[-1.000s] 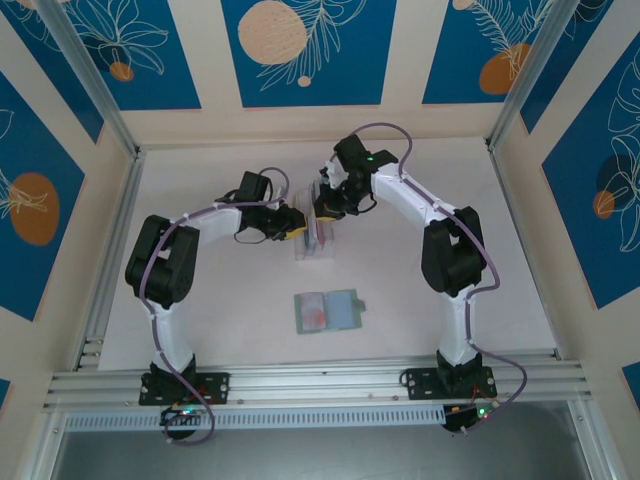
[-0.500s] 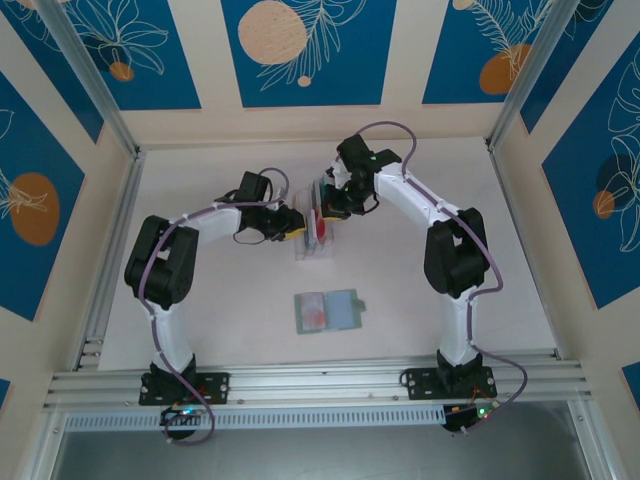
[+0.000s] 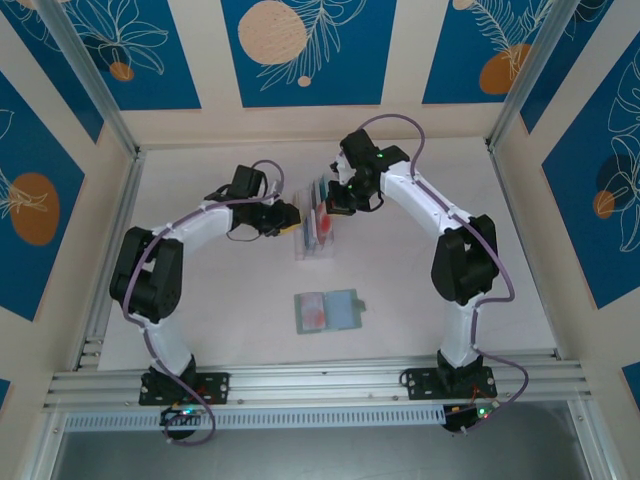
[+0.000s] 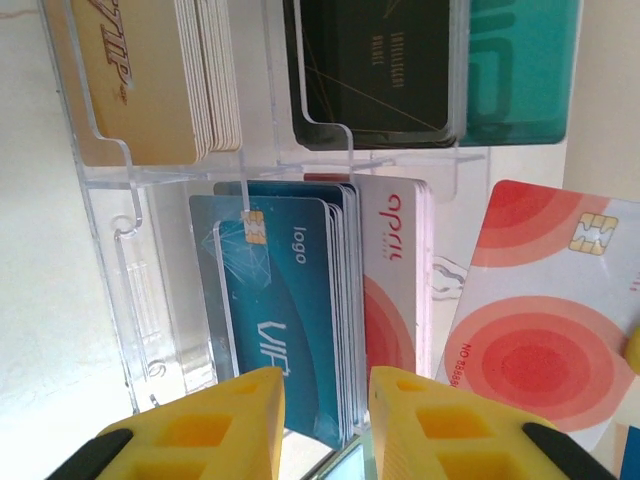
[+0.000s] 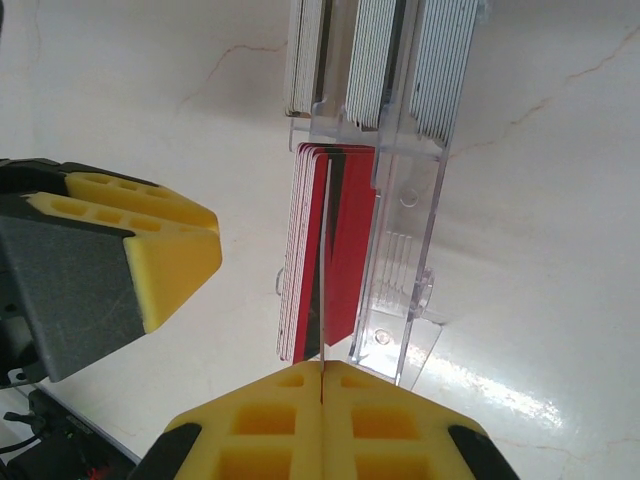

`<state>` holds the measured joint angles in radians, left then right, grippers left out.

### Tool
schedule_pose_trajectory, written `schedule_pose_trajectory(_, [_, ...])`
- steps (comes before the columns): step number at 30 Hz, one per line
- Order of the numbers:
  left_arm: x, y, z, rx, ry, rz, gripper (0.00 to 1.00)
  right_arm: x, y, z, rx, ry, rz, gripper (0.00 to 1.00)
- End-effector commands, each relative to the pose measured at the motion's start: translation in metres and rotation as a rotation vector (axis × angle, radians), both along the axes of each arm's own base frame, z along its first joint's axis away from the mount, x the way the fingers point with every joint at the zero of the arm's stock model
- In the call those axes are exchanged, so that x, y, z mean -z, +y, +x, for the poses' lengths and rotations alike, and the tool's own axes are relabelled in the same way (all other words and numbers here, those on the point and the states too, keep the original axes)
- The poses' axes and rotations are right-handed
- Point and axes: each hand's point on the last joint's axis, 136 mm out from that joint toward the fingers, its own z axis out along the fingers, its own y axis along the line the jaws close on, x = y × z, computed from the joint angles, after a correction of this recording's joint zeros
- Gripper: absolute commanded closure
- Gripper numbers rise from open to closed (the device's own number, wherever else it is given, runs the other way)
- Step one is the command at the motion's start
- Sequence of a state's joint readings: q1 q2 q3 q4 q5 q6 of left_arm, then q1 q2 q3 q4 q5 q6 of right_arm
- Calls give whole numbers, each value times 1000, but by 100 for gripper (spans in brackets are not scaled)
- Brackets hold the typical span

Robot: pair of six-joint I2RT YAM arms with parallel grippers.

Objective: Put the credit cards into the card holder

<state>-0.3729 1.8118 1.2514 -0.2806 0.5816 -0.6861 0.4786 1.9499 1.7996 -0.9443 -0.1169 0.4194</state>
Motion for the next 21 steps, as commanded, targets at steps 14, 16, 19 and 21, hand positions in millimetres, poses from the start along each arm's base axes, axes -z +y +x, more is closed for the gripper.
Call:
schedule_pose_trajectory(14, [-19, 19, -96, 125, -40, 66, 71, -50, -21, -91, -37, -101, 199, 100])
schedule_pose_trajectory(16, [-13, 12, -111, 156, -32, 66, 71, -34, -17, -108, -61, -47, 250, 100])
schedule_pose_trajectory(19, [-2, -3, -132, 216, -14, 78, 70, -14, -11, -131, -97, 29, 339, 100])
schedule_pose_trajectory(21, [5, -14, -143, 256, -2, 87, 70, -4, -8, -143, -113, 65, 386, 100])
